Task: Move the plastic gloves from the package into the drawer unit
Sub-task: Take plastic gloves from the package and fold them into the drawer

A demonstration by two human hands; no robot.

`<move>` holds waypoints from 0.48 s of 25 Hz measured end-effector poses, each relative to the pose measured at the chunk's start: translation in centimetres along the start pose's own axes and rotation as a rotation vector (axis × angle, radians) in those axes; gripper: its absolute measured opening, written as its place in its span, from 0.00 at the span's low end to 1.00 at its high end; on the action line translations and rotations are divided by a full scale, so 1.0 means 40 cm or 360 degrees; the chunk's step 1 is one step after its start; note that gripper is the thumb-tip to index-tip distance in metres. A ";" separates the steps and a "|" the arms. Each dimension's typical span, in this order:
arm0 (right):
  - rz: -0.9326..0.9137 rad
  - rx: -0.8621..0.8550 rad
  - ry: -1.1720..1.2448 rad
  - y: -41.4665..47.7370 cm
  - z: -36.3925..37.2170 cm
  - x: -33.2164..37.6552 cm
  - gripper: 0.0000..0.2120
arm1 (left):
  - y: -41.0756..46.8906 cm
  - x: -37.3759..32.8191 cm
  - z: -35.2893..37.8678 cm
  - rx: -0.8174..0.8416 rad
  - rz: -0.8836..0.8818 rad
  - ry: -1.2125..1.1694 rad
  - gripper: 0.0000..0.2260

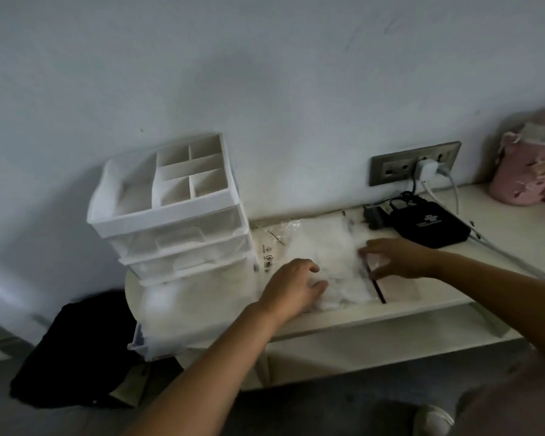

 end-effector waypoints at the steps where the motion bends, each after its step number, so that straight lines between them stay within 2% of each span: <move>1: -0.0030 -0.0047 0.0052 -0.003 -0.002 0.000 0.29 | 0.014 0.000 0.039 0.0074 -0.0018 0.0062 0.24; 3: -0.0038 -0.0229 0.0233 -0.008 -0.019 -0.009 0.20 | 0.034 0.011 0.099 0.0167 -0.0083 0.0180 0.31; 6: 0.0082 -0.0534 0.0565 -0.010 -0.040 -0.041 0.09 | 0.040 0.036 0.150 0.0166 -0.0141 0.0225 0.34; 9: 0.0289 -0.0589 0.0930 -0.004 -0.022 -0.093 0.13 | 0.036 0.037 0.162 0.0108 -0.0119 0.0244 0.33; 12: 0.0353 -0.0504 0.0897 0.011 -0.007 -0.092 0.22 | 0.034 0.039 0.162 0.0100 -0.0122 0.0247 0.33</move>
Point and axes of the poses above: each hand's wrist, its own y-axis towards the middle knuckle, its own z-axis out of the palm, x = y × z, the point moved 9 cm from there along y, towards the middle knuckle, and after that the axes turned 3 degrees about -z, right-handed, at the moved point
